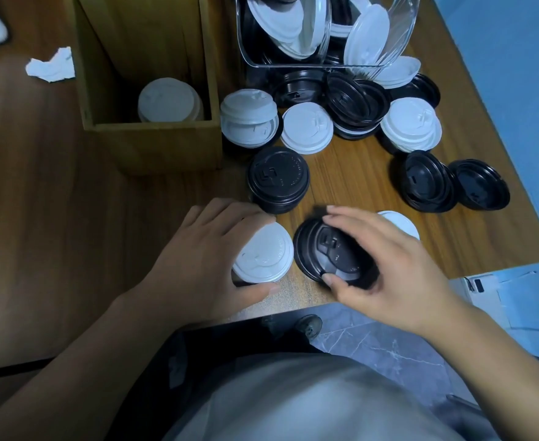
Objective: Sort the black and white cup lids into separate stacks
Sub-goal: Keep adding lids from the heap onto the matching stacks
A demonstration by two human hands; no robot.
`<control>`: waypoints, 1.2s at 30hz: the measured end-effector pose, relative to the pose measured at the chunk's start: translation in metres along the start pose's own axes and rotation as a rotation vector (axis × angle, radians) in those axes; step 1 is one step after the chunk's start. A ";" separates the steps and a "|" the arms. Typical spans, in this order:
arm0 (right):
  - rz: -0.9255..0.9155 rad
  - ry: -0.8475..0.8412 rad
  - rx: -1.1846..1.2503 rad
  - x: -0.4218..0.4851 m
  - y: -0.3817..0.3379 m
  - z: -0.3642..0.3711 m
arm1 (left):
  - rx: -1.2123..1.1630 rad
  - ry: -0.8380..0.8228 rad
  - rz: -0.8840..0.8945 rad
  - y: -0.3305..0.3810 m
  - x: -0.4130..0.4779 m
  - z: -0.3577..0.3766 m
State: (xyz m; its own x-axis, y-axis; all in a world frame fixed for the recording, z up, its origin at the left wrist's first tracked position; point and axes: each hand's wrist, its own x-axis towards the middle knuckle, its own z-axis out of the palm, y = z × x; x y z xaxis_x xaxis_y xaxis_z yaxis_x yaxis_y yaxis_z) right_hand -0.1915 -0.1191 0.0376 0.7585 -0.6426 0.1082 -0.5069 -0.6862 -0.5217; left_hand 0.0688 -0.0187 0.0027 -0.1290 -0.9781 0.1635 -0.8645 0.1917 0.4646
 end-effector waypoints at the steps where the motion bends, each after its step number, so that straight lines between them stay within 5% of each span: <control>1: -0.009 -0.029 -0.007 0.000 0.001 0.003 | -0.004 0.001 0.000 0.000 0.000 0.000; 14: -0.122 -0.239 -0.287 0.002 0.009 0.012 | -0.047 0.020 -0.044 -0.002 0.000 0.000; 18: -0.127 -0.356 -0.170 0.008 0.007 -0.007 | -0.068 0.015 -0.053 -0.003 0.000 0.001; 24: 0.070 0.046 0.042 -0.021 0.022 -0.038 | -0.100 0.004 -0.066 -0.005 0.000 0.002; 31: 0.248 -0.163 -0.129 -0.032 0.057 -0.054 | -0.113 0.018 -0.072 -0.007 0.000 0.005; 36: 0.374 -0.085 -0.456 -0.021 0.048 -0.046 | -0.119 -0.048 -0.122 -0.013 0.001 0.010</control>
State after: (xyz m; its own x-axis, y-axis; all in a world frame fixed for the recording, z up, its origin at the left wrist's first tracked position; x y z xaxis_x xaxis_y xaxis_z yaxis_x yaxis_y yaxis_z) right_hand -0.2503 -0.1537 0.0492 0.5147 -0.8526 -0.0905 -0.8567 -0.5073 -0.0933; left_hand 0.0753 -0.0226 -0.0120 -0.0521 -0.9969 0.0597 -0.8118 0.0771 0.5788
